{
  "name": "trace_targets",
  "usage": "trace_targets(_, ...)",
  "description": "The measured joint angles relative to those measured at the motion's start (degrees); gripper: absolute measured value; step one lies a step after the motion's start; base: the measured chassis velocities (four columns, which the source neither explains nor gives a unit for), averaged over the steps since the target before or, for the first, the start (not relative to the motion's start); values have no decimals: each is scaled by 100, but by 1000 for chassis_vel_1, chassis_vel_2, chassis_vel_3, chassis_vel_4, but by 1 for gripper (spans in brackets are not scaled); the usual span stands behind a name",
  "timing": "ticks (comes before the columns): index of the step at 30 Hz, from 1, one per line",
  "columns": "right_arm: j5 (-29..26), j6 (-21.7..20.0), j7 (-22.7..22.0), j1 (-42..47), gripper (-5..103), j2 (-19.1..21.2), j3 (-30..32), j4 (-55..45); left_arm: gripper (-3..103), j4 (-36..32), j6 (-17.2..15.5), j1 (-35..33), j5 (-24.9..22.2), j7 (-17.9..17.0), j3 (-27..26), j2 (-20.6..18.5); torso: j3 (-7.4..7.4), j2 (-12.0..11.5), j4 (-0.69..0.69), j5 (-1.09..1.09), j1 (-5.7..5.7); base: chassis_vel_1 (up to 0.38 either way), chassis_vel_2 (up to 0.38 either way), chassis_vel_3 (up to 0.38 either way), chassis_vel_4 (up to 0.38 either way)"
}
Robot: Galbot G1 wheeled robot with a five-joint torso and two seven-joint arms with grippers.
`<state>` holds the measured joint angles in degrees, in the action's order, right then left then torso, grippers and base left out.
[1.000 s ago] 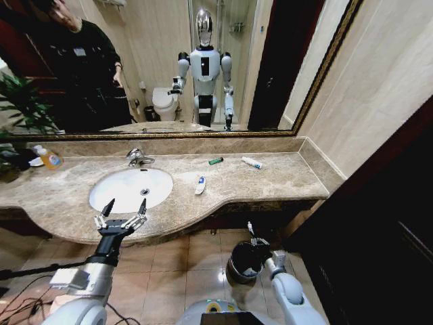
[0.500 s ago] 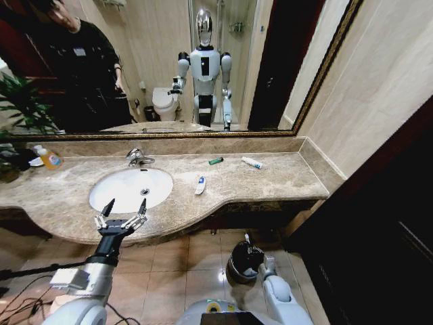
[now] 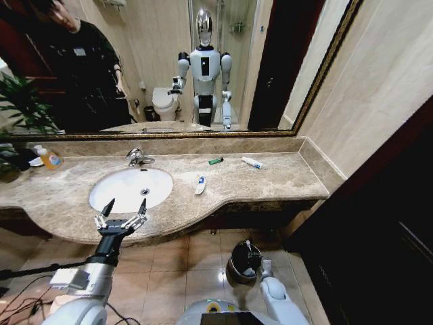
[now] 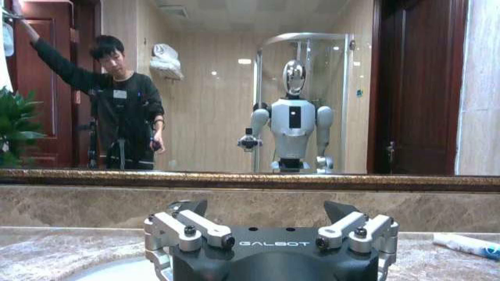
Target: Pick up the trash from the sink and place it in the trash bin.
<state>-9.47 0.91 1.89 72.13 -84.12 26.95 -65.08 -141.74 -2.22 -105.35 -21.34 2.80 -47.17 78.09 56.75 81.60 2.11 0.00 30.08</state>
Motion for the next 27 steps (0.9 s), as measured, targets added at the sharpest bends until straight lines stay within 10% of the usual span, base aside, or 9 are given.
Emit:
trace_targets(20, -50, 4, -125, 243, 98, 41, 19, -322, 100, 0, 0, 0, 0, 0, 0, 0, 0, 0, 0, 0, 0, 0, 0, 0, 0)
trace_targets(27, -217, -176, -140, 520, 100, 52, 61, -910, 100, 0, 0, 0, 0, 0, 0, 0, 0, 0, 0, 0, 0, 0, 0, 0, 0)
